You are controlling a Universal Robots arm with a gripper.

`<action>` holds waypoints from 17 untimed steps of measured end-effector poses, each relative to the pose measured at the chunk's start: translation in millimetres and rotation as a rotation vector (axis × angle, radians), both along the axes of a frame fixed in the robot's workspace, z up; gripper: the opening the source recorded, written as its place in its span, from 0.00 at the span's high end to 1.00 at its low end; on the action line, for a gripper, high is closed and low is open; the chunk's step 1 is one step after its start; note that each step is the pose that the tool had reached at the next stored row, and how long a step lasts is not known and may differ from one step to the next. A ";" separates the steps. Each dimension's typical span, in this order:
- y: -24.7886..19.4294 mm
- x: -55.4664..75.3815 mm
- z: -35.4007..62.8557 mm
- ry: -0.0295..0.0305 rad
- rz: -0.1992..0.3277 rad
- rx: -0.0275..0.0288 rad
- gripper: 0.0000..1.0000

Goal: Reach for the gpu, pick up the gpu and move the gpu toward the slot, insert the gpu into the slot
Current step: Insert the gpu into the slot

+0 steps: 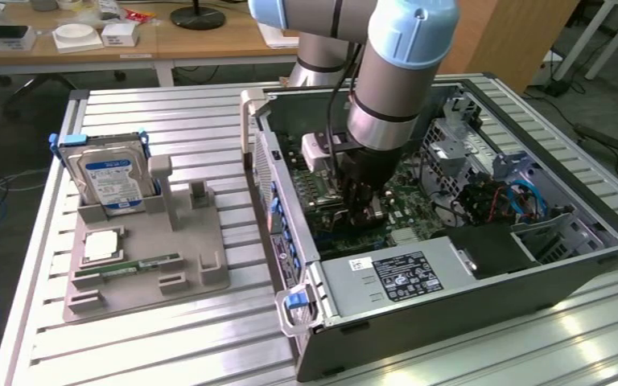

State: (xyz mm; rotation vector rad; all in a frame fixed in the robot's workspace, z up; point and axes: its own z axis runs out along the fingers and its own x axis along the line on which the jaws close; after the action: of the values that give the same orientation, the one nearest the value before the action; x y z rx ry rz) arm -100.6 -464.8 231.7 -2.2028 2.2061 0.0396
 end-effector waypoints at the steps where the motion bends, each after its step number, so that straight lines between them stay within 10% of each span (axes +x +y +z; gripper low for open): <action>1: 0.0 0.0 -0.4 -0.0001 0.000 -0.0001 0.74; 17: 0.1 -0.5 0.2 -0.0007 -0.001 0.0009 0.73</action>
State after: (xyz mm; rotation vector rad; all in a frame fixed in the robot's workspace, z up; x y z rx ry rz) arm -101.1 -464.7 232.0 -2.2008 2.2065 0.0398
